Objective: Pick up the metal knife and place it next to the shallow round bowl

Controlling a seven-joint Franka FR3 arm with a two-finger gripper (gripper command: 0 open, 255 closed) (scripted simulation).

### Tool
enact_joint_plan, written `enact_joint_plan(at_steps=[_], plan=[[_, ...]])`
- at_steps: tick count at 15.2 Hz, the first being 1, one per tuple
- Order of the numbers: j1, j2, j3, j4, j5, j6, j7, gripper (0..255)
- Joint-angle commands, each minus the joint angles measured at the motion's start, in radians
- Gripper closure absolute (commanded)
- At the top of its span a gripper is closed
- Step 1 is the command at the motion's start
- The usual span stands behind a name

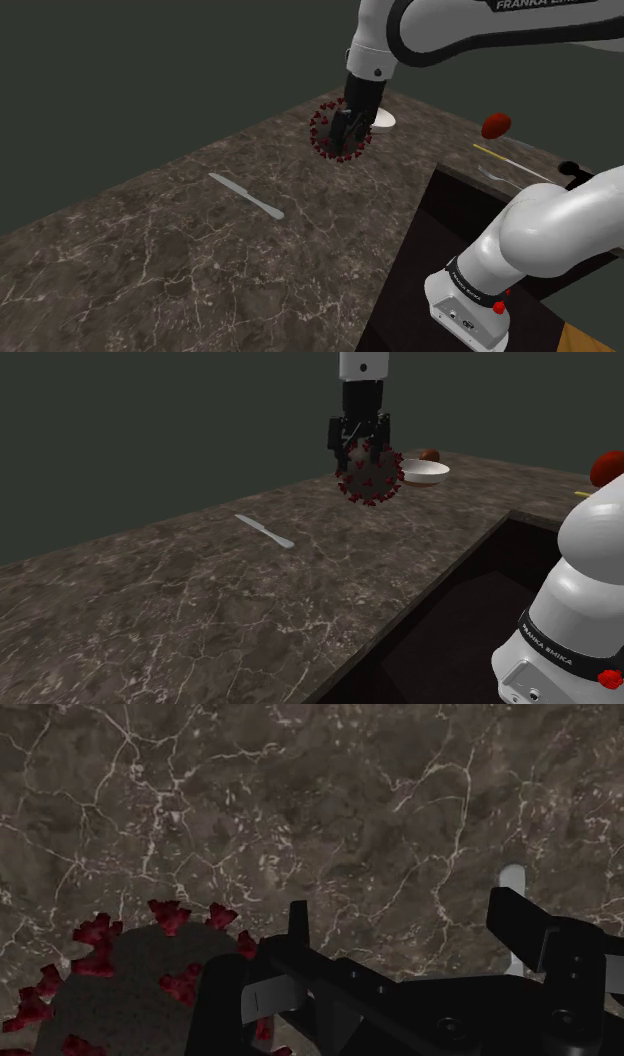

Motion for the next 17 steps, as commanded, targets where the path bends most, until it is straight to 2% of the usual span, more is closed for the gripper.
enact_joint_plan(at_steps=[1,8,13,17], plan=[[0.005,0.068,0.033,0.029,-0.009,0.049,0.027,0],[0.027,0.307,0.137,0.147,-0.091,0.183,0.145,0],[0.062,0.497,0.185,0.267,-0.203,0.244,0.248,0],[0.115,0.654,0.196,0.387,-0.306,0.265,0.329,0]])
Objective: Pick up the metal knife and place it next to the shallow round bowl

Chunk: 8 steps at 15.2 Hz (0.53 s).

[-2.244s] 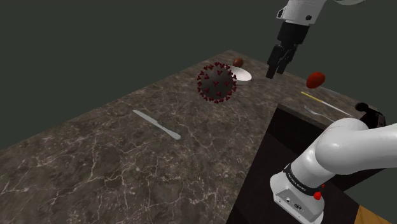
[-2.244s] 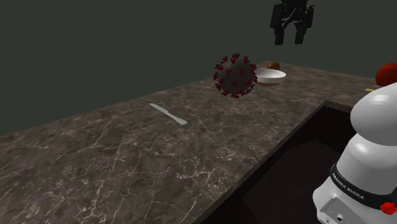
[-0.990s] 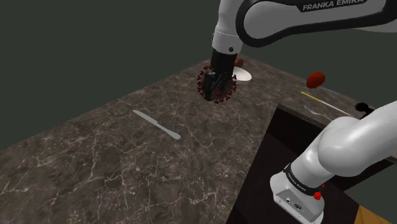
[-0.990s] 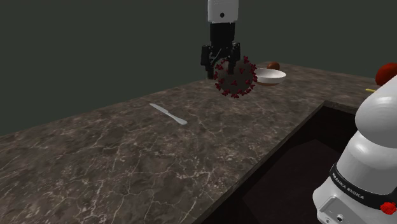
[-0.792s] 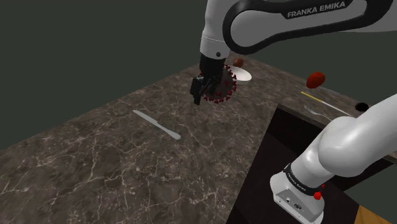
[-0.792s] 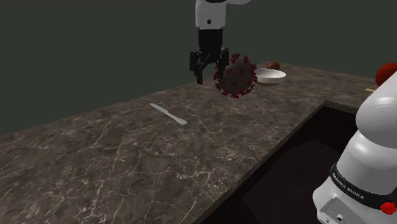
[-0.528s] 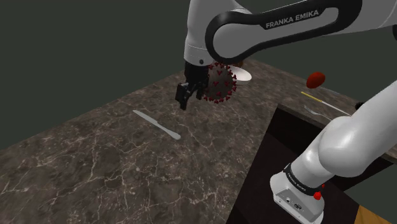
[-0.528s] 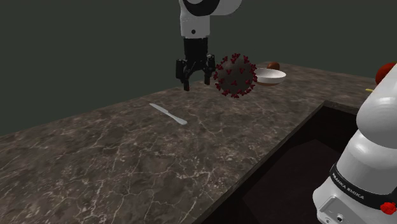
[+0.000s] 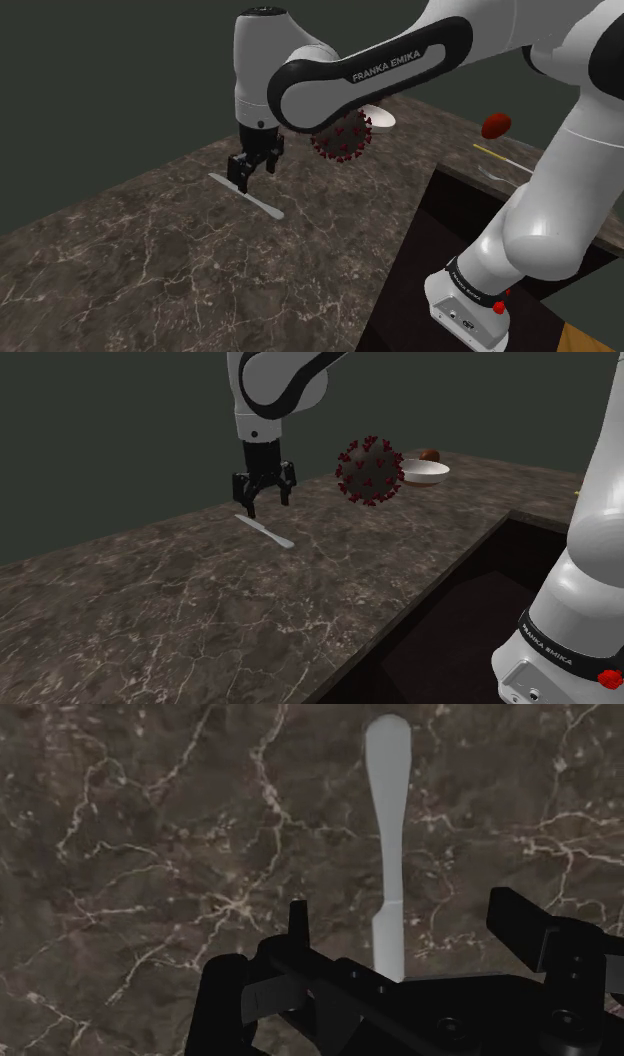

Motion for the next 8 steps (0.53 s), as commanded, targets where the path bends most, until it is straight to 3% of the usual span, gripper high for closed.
enact_joint_plan(at_steps=[1,8], plan=[[0.02,0.055,-0.001,0.047,-0.037,0.003,0.023,0],[0.028,0.102,-0.014,0.007,-0.07,0.083,0.044,0]])
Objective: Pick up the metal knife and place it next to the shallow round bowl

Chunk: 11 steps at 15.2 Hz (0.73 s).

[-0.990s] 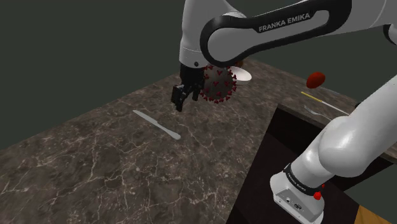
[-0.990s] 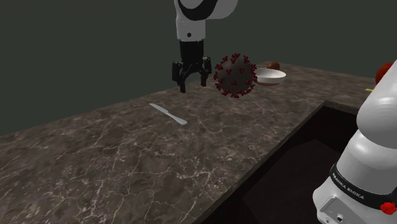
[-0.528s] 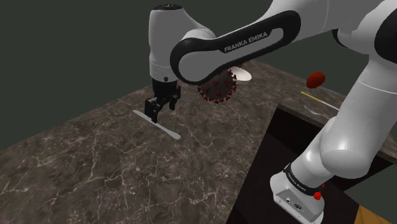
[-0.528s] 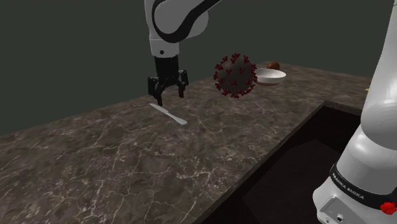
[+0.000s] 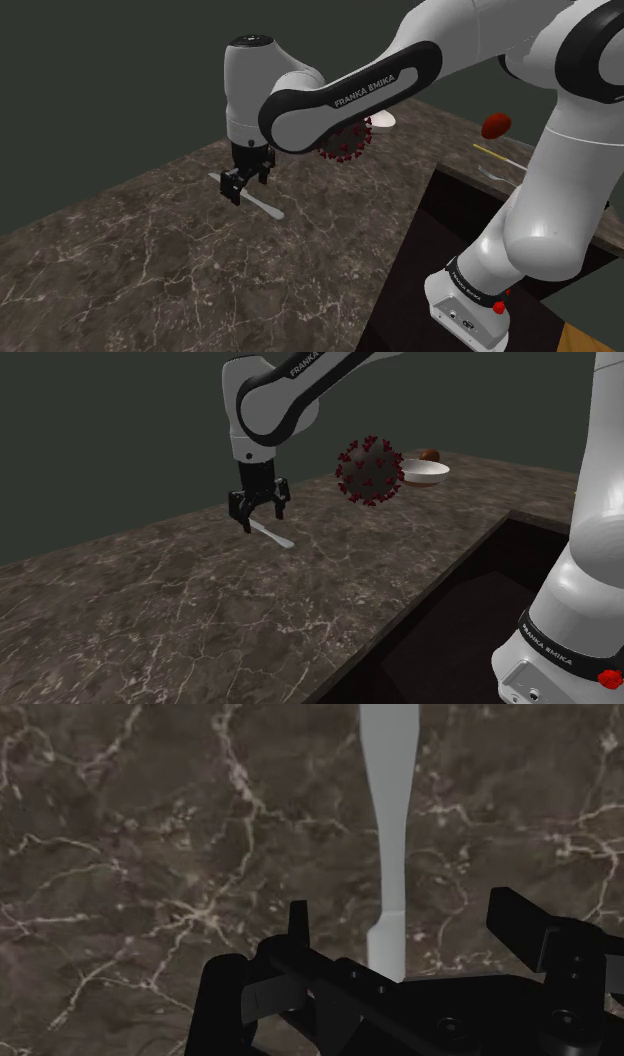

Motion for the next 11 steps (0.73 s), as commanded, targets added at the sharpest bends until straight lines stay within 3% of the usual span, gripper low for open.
enact_joint_plan(at_steps=[1,8,9,11], plan=[[0.002,0.008,-0.002,-0.009,-0.007,0.017,0.005,0],[0.002,0.008,-0.002,-0.009,-0.006,0.017,0.005,0],[0.002,0.008,-0.002,-0.009,-0.006,0.017,0.005,255],[0.002,0.008,-0.002,-0.009,-0.006,0.017,0.005,255]])
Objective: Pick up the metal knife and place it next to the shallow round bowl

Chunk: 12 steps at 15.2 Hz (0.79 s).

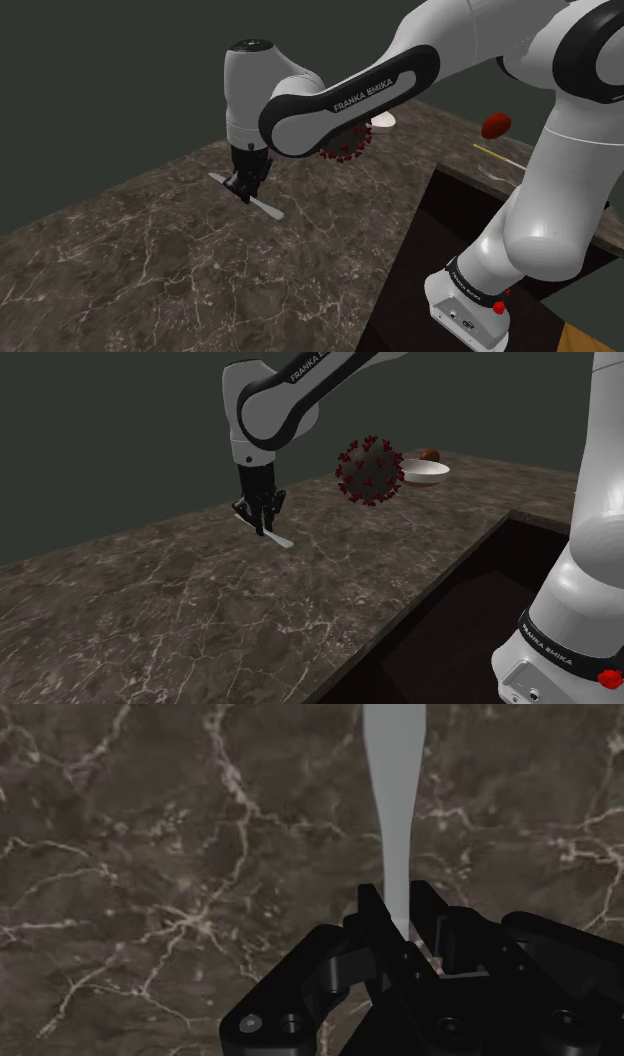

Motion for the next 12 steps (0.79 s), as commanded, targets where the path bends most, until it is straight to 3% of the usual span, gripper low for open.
enact_joint_plan(at_steps=[1,7,12], plan=[[-0.001,0.001,-0.002,-0.001,-0.001,-0.001,0.0,255],[-0.001,0.001,-0.002,-0.001,-0.001,-0.001,0.0,255],[-0.008,-0.035,0.008,0.024,0.024,-0.057,-0.017,255]])
